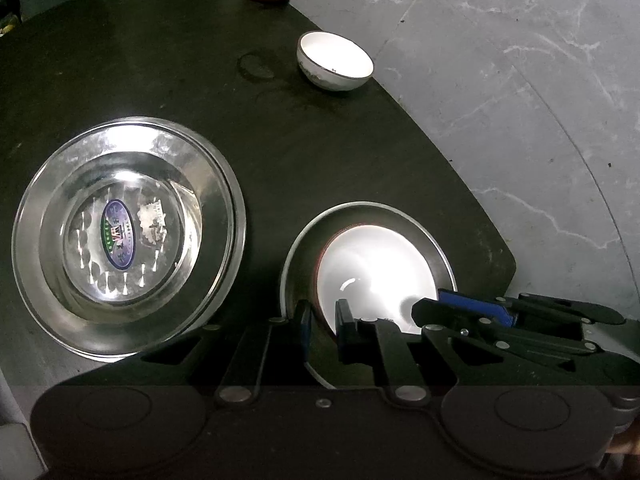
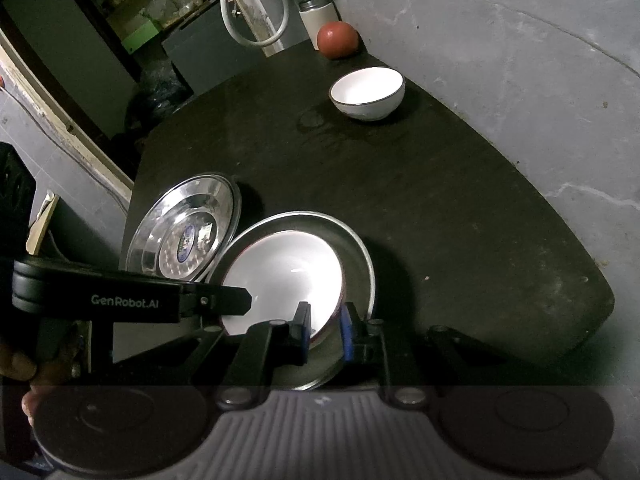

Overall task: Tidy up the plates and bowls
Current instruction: 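Lower the white bowl into the steel bowl and open both tools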

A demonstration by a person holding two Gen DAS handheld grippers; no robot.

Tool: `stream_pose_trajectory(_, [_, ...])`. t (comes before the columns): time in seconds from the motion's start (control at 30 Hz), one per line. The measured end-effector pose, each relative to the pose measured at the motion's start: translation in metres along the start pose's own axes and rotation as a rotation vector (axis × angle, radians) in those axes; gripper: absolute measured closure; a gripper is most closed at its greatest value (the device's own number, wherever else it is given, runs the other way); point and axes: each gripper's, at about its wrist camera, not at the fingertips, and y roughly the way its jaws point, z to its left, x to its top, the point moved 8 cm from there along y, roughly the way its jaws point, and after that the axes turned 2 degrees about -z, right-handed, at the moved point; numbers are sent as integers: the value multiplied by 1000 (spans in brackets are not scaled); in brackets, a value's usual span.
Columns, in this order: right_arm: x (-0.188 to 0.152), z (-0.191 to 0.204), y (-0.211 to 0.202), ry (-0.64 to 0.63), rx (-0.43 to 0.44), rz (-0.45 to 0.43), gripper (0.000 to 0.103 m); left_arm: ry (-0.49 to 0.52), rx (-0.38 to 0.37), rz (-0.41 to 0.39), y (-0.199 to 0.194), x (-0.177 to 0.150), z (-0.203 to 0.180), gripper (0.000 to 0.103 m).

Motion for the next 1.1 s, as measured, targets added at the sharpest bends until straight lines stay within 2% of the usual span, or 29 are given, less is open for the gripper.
stream_pose_trajectory(0.43, [2,1,2,-2,-9,9,81,19,5,17,2,3,-2,88])
stream_pose_trajectory(0.7, [3,0,-1,7,-5,3,78,35,2,3,-5,8,-5,75])
stream_pose_trajectory(0.93, [8,-2,-8,13,2,-25,72,25,-6,-29,-15,18,-3,70])
stream_pose_trajectory(0.97, [9,-2,-10,14,2,-35,72,24,-9,-37,-17,21,-3,68])
stream_pose_trajectory(1.07, [14,-6,-15,23,-5,-62,65,30,12,-71,-22,30,-3,49])
stream_pose_trajectory(1.1, [16,-7,-16,28,-6,-71,62,30,15,-83,-23,34,-2,47])
